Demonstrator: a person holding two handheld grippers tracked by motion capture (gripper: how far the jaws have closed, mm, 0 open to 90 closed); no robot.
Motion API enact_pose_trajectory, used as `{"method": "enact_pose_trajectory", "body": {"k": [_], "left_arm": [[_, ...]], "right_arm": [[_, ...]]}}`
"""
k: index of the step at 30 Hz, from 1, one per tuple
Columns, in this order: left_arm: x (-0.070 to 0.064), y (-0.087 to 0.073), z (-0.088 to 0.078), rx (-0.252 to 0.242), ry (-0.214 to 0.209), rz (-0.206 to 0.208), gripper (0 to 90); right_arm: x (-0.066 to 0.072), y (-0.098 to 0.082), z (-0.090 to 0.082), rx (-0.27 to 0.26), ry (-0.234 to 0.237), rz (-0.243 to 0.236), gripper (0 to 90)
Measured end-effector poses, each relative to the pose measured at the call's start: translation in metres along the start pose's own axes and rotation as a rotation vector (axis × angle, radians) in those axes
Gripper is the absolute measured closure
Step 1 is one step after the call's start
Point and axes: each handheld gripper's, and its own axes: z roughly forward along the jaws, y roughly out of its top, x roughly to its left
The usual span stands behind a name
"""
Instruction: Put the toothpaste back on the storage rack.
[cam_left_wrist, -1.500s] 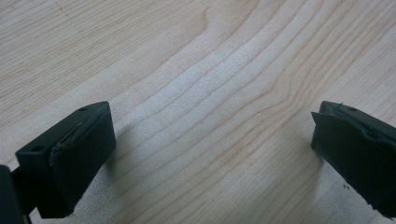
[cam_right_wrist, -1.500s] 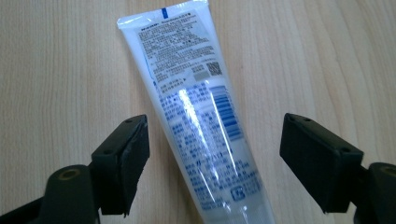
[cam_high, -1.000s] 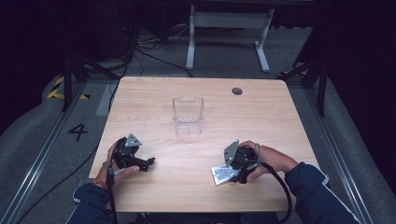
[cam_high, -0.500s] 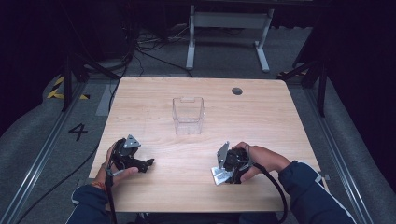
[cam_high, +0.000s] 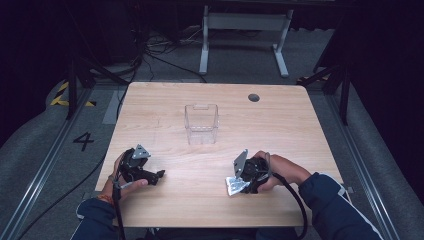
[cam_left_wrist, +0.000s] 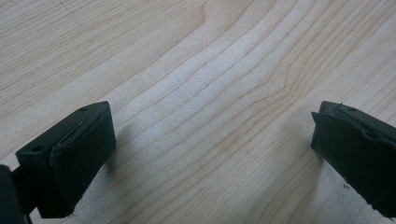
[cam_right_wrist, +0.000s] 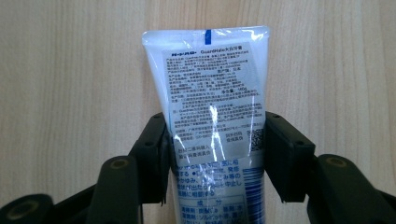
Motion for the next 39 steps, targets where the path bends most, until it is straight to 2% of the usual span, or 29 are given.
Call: {"method": "enact_pose_trajectory", "body": {"k": [5,7,13,15,17,21,22,27,28,35,39], "left_arm": [[0.0,0.0,0.0,0.001,-0.001,-0.003,0.2],[0.0,0.0,0.0,0.002,-0.002,-0.006,0.2],[0.0,0.0,0.0,0.0,0.0,-0.001,0.2],[0.0,0.0,0.0,0.0,0.0,0.0,0.2],[0.0,0.0,0.0,0.001,-0.001,-0.002,0.2],[0.0,0.0,0.0,0.0,0.0,-0.001,0.2],[0.0,0.0,0.0,0.0,0.0,-0.001,0.2],[0.0,0.0,0.0,0.0,0.0,-0.001,0.2],[0.0,0.0,0.0,0.001,-0.001,-0.003,0.2],[0.0,0.0,0.0,0.001,-0.001,-0.003,0.2],[0.0,0.0,0.0,0.0,0.0,-0.001,0.3]], "right_arm": [[0.001,-0.005,-0.004,-0.057,0.037,0.013,50.2],[0.001,-0.006,-0.006,-0.073,0.034,0.018,50.3],[-0.001,-0.015,-0.017,-0.19,0.048,0.046,51.5],[-0.002,-0.017,-0.021,-0.222,0.032,0.067,51.6],[-0.002,-0.021,-0.025,-0.256,0.036,0.07,51.8],[-0.004,-0.028,-0.035,-0.333,0.017,0.114,52.1],[-0.004,-0.028,-0.035,-0.333,0.017,0.114,52.1],[-0.007,-0.035,-0.042,-0.405,0.0,0.143,53.0],[-0.007,-0.037,-0.044,-0.435,-0.009,0.16,53.5],[-0.007,-0.045,-0.051,-0.501,-0.025,0.193,55.0],[-0.007,-0.049,-0.053,-0.531,-0.062,0.215,56.0]]}}
